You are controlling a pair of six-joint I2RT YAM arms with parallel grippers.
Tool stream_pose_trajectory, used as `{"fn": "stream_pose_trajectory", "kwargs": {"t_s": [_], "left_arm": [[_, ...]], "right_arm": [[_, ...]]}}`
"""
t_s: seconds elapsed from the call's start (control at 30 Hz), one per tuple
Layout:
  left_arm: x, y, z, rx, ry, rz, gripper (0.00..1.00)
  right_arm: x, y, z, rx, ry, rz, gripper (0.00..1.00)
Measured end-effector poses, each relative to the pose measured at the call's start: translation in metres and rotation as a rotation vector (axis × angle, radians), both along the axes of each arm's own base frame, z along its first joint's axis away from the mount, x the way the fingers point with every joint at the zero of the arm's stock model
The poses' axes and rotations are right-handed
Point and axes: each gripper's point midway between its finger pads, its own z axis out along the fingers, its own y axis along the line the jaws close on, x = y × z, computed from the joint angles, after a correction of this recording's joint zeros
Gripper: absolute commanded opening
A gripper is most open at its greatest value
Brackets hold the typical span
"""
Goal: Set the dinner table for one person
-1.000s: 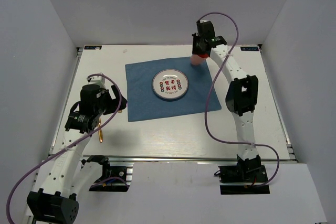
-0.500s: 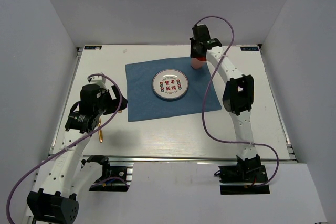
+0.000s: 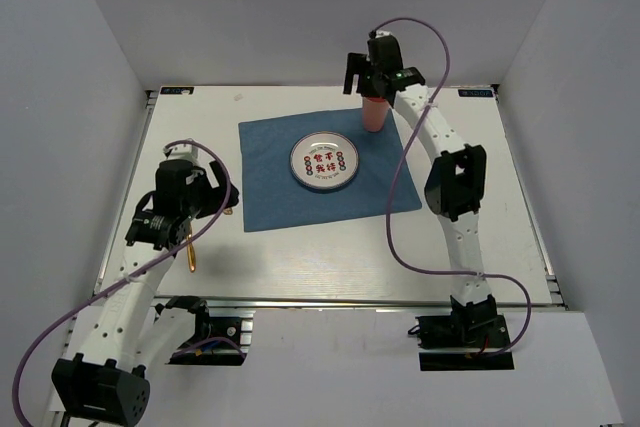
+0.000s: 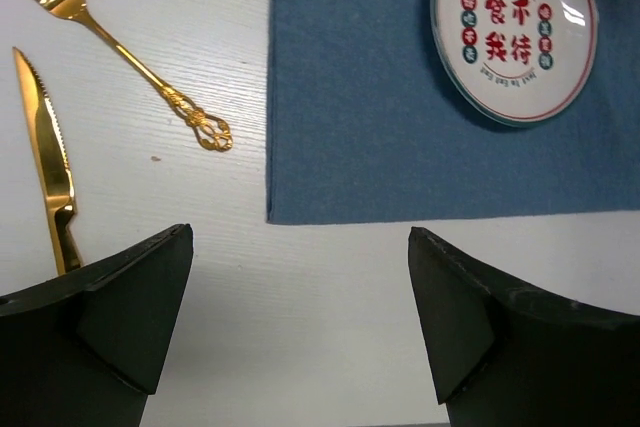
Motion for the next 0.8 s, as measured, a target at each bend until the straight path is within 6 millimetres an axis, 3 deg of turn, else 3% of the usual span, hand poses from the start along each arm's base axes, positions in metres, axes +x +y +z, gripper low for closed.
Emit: {"fn": "stream_pose_trajectory", "kwargs": {"t_s": [0.1, 0.2, 0.33, 0.4, 0.43, 0.5, 0.57, 0.63, 0.73, 0.8], "left_arm": [[0.004, 0.008, -0.011, 0.021, 0.046, 0.055, 0.98], [0.007, 0.021, -0.029, 0.05, 0.127, 0.137, 0.98], [0.006, 0.039, -0.05, 0.092, 0.232, 0.267, 0.98], [0.006, 0.045, -0.056, 0.1, 0.263, 0.323, 0.98], [0.006, 0.048, -0.057, 0.1, 0.275, 0.35, 0.98], [0.011, 0.052, -0.057, 0.094, 0.299, 0.416, 0.98], [0.018, 0.058, -0.056, 0.084, 0.321, 0.497, 0.98], [0.023, 0.065, -0.058, 0.073, 0.338, 0.576, 0.98], [0.023, 0.085, -0.068, 0.078, 0.369, 0.686, 0.98], [0.022, 0.098, -0.077, 0.079, 0.393, 0.74, 0.98]], "right_arm": [[-0.008, -0.004, 0.043, 0.029, -0.074, -0.01, 0.89], [-0.039, -0.013, 0.108, 0.063, -0.173, -0.008, 0.89], [-0.108, -0.024, 0.216, 0.148, -0.368, 0.047, 0.89], [-0.148, -0.025, 0.249, 0.195, -0.44, 0.116, 0.89], [-0.167, -0.024, 0.253, 0.213, -0.457, 0.155, 0.89], [-0.206, -0.017, 0.234, 0.246, -0.43, 0.252, 0.89], [-0.235, -0.006, 0.196, 0.284, -0.369, 0.329, 0.89], [-0.258, 0.005, 0.139, 0.304, -0.245, 0.371, 0.89], [-0.303, 0.017, 0.032, 0.311, 0.003, 0.407, 0.89], [-0.334, 0.018, -0.014, 0.312, 0.122, 0.421, 0.89]]}}
